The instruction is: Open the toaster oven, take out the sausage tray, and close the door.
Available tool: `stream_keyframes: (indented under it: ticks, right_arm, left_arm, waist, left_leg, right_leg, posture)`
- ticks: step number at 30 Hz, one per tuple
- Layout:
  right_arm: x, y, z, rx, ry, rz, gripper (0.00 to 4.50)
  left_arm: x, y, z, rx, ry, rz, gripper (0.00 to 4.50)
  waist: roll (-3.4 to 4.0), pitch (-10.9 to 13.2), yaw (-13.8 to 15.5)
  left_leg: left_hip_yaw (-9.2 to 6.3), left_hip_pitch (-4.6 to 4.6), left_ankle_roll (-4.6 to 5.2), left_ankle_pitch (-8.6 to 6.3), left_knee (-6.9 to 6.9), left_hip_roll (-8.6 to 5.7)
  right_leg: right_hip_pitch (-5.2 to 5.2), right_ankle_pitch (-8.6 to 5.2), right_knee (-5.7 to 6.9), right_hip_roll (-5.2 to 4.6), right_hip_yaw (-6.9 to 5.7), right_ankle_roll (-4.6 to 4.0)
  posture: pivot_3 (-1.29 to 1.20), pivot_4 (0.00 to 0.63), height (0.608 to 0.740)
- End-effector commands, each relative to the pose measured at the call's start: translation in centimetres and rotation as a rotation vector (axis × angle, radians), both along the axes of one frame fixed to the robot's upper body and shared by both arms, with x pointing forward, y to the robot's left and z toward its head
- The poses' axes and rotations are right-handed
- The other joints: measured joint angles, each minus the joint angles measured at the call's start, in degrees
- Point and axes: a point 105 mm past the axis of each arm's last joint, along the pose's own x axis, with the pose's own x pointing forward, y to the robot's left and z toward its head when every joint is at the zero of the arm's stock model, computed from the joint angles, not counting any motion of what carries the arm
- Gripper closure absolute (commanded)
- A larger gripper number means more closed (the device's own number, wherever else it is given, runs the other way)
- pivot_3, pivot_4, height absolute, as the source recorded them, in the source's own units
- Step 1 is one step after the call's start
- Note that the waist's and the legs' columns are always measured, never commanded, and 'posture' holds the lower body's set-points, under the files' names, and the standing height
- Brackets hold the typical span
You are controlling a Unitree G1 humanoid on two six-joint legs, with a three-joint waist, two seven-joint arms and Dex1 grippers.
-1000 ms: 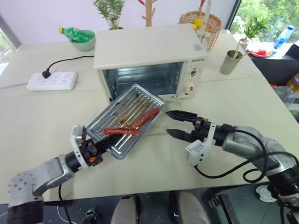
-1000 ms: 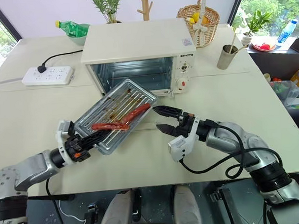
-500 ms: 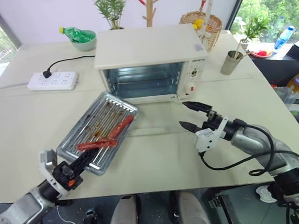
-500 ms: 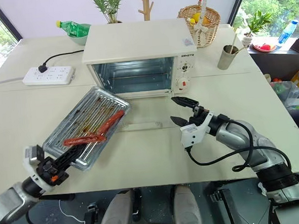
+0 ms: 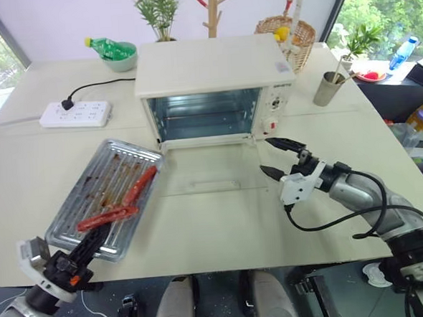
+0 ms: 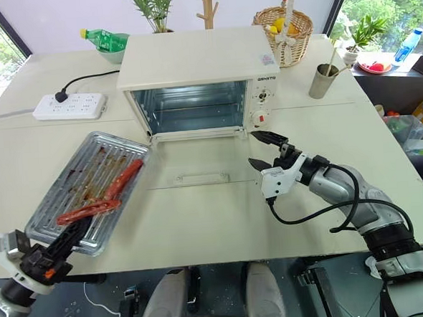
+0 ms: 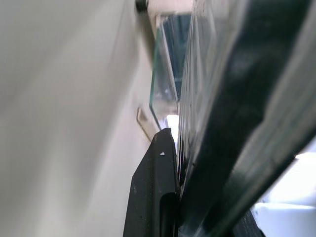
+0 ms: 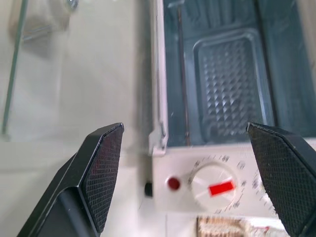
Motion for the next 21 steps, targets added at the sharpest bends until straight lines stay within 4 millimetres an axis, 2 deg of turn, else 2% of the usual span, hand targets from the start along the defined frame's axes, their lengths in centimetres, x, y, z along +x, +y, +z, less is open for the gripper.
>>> stream_keyframes:
  ticks: [1, 7, 12, 15, 20, 21]
  right_arm:
    - [0.6, -1.2, 1.2, 0.038, -0.004, -0.042, 0.43]
    - [1.7, -3.8, 0.4, 0.083, 0.083, -0.185, 0.43]
    - [1.8, -4.5, -0.6, 0.092, 0.146, -0.225, 0.43]
    - [1.7, -4.0, -1.2, 0.107, 0.186, -0.222, 1.29]
    - [1.4, -3.0, -2.3, 0.099, 0.233, -0.205, 4.05]
    - [1.3, -2.8, -2.6, 0.096, 0.244, -0.203, 4.48]
  left_arm:
    - [-0.3, 1.5, 1.3, 0.004, -0.055, 0.054, 4.5]
    - [-0.1, 4.1, 2.0, 0.029, -0.075, 0.145, 4.5]
    - [0.3, 5.1, 2.4, 0.045, -0.079, 0.171, 4.5]
    - [0.7, 5.5, 2.8, 0.05, -0.092, 0.191, 4.5]
    - [1.4, 5.5, 3.1, 0.052, -0.103, 0.199, 4.5]
    - [1.6, 5.2, 3.2, 0.054, -0.107, 0.2, 4.5]
  waist:
    - [0.0, 0.0, -0.01]
    - [0.0, 0.0, 0.04]
    - [0.0, 0.0, -0.01]
    - [0.0, 0.0, 0.01]
    - [0.0, 0.0, 0.01]
    - [0.0, 0.0, 0.01]
  left_leg:
    - [0.0, 0.0, 0.0, 0.0, 0.0, 0.0]
    - [0.0, -0.01, 0.0, 0.0, 0.0, 0.0]
    - [0.01, -0.02, 0.0, 0.0, 0.0, 0.0]
    - [0.0, -0.02, 0.01, 0.0, -0.01, 0.01]
    - [0.0, -0.02, 0.0, 0.0, -0.01, 0.01]
    - [0.0, -0.02, 0.01, -0.01, -0.01, 0.01]
  right_leg:
    - [0.0, 0.0, 0.0, 0.0, 0.0, 0.0]
    - [-0.01, 0.0, 0.0, 0.0, -0.01, 0.0]
    - [-0.02, 0.0, -0.01, -0.01, 0.0, 0.0]
    - [-0.03, 0.0, 0.0, 0.0, 0.0, 0.0]
    - [-0.02, 0.0, -0.01, -0.01, 0.0, 0.0]
    - [-0.03, 0.0, 0.0, -0.01, 0.0, 0.0]
  posture:
    - [0.0, 0.15, 0.74]
    - [0.0, 0.15, 0.74]
    - [0.0, 0.15, 0.74]
    - [0.0, 0.15, 0.74]
    - [0.0, 0.15, 0.74]
    - [0.0, 0.15, 0.74]
